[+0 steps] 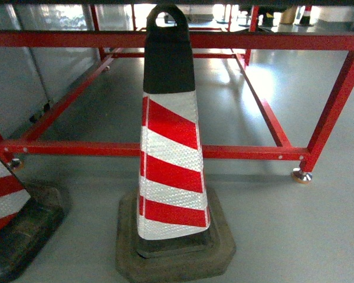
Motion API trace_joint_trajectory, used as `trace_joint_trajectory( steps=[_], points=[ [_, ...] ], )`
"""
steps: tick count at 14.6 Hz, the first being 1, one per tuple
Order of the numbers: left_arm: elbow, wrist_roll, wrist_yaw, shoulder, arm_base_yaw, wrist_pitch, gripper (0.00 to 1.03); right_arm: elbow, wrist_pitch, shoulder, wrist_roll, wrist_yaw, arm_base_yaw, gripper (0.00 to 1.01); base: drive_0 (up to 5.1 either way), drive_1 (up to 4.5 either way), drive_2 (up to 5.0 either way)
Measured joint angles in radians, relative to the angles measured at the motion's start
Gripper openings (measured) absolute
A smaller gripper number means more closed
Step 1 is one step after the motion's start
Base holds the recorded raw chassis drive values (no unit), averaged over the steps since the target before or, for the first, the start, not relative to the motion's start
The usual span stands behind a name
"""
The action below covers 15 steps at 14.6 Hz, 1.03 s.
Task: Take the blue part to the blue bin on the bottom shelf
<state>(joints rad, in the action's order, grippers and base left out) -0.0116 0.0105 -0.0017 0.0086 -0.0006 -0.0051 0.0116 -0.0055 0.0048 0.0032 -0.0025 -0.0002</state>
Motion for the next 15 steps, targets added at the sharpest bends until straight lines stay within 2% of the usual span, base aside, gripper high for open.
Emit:
trace_joint_trajectory(
  steps=[15],
  points=[
    [0.0, -0.005, 0.0, 0.0, 0.0, 0.001, 0.98, 0.0, 0.002, 0.0, -0.001, 0.003, 0.0, 0.98, 0.0, 0.0, 0.0]
  ],
)
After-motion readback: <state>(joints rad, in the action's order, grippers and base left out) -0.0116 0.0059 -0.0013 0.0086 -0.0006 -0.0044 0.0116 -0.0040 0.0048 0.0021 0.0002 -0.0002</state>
